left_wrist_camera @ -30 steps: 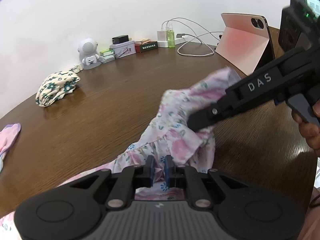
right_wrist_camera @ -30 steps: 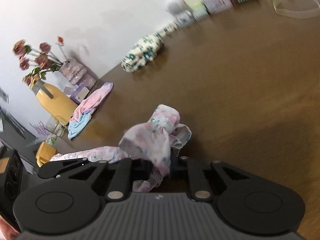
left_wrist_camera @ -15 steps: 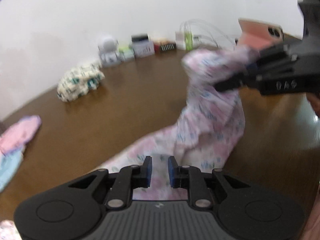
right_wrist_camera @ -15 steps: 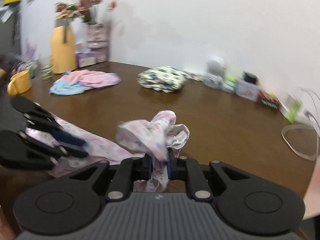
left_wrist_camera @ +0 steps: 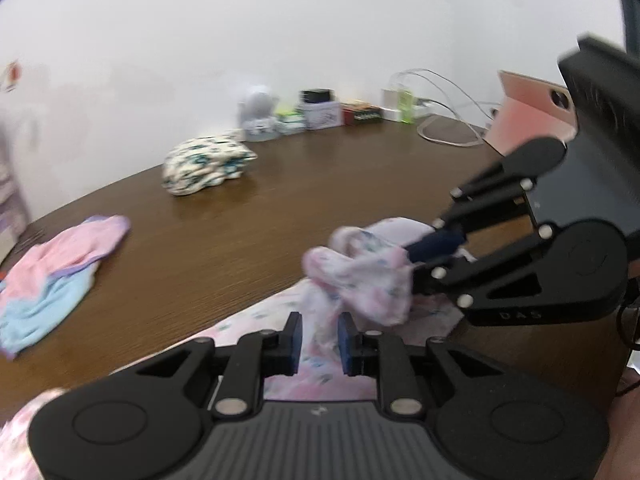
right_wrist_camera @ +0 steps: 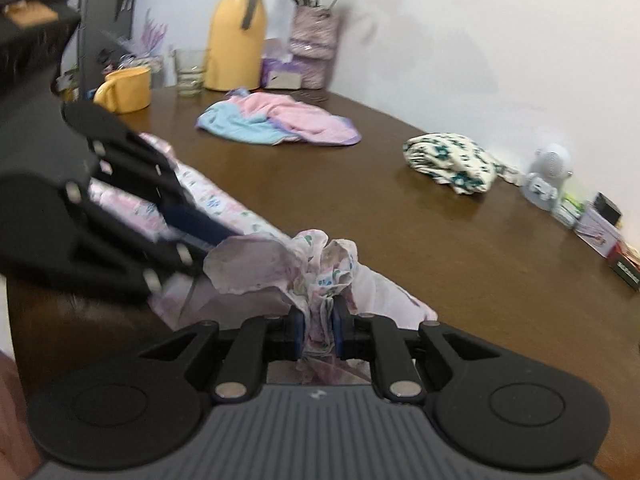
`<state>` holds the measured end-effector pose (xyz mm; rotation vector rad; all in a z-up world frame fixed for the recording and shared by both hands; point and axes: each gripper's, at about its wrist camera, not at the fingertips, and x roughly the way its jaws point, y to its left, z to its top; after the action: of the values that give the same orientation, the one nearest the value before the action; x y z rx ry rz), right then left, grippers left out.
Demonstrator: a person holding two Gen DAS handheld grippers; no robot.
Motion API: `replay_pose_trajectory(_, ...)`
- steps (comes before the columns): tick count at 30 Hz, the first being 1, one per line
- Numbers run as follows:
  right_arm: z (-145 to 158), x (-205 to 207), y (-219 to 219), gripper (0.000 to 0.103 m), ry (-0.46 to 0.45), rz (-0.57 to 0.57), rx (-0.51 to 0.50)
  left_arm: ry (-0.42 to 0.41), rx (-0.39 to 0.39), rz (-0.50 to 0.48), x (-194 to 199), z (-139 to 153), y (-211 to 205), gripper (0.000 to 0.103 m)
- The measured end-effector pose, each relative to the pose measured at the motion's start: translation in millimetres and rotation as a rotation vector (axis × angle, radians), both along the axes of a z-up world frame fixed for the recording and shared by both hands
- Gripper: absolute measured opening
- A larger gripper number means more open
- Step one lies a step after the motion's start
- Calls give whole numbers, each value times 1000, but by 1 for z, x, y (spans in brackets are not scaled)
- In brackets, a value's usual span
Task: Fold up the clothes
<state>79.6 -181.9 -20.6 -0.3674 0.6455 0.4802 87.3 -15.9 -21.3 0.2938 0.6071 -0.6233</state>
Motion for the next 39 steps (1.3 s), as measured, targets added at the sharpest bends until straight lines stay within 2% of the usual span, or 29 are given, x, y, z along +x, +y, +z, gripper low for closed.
replay_pose_trajectory(6,-10,6,8,13,14,-13,9,10,-47,44,-4,5,18,18)
replay_pose_trajectory(9,-9,5,10,13,0,-14,24,44,-3,32,1,-6,12,18)
replay_pose_trajectory(13,1,-1,12,13,-35,-2,45,86,6,4,7,-21,4,16)
replay_pose_trajectory(18,17,-1,1,13,-66,-25,89,65,-5,-51,8,-22,-11,18)
replay_pose_trajectory(23,15,4,6,13,-36,22,104,60,23,-93,10,-28,-28,18)
replay_pose_trajectory(29,-6,14,15,13,34,38,115,58,15,-111,-14,-15,-3,25)
replay_pose_trajectory(32,-13,16,17,14,50,40,121,42,18,-56,-24,-6,17,25)
replay_pose_trajectory(36,-20,16,21,16,57,47,120,-8,-60,36,-25,8,34,25)
replay_pose_trajectory(39,-21,15,20,26,61,53,141,-44,-126,95,-19,19,39,25)
